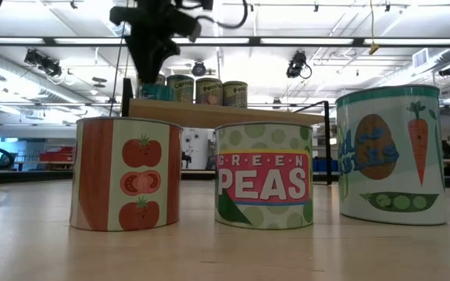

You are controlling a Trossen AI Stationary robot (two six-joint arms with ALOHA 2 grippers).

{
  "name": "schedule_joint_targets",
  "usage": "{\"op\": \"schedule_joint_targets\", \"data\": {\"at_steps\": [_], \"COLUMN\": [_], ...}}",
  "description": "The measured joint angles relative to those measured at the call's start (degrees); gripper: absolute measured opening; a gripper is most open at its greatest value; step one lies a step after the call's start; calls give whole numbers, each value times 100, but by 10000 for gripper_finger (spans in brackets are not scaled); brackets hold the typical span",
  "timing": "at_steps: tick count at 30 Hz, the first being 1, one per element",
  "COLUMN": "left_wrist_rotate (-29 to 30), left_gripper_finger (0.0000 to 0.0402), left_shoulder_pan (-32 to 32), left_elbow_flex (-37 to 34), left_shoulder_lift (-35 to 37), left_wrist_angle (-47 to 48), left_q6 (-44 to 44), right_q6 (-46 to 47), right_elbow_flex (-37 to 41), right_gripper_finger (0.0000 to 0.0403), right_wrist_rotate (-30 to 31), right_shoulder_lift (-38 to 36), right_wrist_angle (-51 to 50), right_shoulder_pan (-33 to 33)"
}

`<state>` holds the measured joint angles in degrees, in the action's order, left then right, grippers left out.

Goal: Pick and place cans onto a shelf
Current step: Put the canned tuna on the shelf

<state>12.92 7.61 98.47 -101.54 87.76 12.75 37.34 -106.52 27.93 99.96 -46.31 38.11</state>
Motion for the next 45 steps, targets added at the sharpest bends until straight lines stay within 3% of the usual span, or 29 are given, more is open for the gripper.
{"op": "schedule_joint_targets", "data": {"at_steps": [7, 16, 39, 45], "left_wrist_rotate": [477, 490, -191, -215], "left_gripper_finger": [141, 141, 141, 141], "left_shoulder_pan": [-234, -342, 120, 161], "left_elbow_flex": [-283, -332, -319, -319], "left_shoulder_lift": [-5, -6, 7, 7], "left_wrist_angle": [-65, -140, -301, -422], "left_q6": [-78, -510, -3204, -3329], "right_q6": [11, 0, -2, -2], "right_elbow_flex": [0, 0, 0, 0], "right_gripper_finger": [348, 348, 348, 348], "right_wrist_rotate": [8, 8, 5, 5], "right_shoulder_lift": [0, 0, 2, 2], "right_wrist_angle": [12, 29, 86, 86], "right_shoulder_pan": [-7, -13, -11, -11]}}
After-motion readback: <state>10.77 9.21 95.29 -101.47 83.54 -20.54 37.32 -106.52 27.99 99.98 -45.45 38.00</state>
